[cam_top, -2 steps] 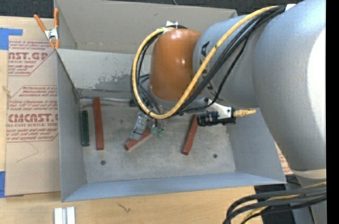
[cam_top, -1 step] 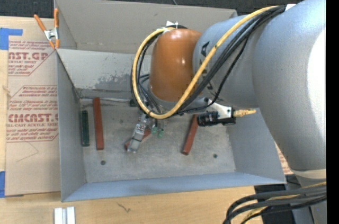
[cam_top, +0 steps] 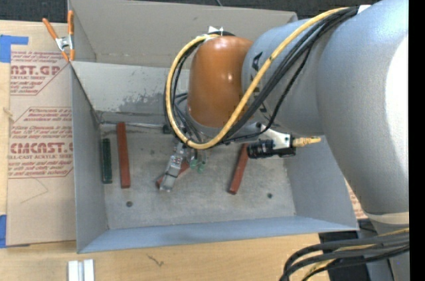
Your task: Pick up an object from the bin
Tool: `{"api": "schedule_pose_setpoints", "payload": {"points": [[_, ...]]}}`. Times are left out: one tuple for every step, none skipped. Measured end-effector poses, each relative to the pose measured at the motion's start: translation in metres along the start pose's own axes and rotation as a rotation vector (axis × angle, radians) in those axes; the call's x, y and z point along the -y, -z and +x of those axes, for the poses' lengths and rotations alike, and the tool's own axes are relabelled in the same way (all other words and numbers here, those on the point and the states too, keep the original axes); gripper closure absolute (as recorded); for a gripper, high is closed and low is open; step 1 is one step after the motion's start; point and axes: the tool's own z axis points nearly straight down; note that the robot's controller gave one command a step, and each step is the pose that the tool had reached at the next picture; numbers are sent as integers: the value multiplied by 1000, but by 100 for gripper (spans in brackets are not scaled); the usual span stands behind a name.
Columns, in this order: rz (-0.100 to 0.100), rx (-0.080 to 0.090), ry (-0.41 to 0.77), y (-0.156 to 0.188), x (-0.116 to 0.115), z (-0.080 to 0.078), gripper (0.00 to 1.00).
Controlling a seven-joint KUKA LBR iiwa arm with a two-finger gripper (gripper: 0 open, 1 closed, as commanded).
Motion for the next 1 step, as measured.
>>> {"api": "schedule_pose_setpoints", "payload": {"points": [[-3,6,-40,-56,11,-17,0]]}}
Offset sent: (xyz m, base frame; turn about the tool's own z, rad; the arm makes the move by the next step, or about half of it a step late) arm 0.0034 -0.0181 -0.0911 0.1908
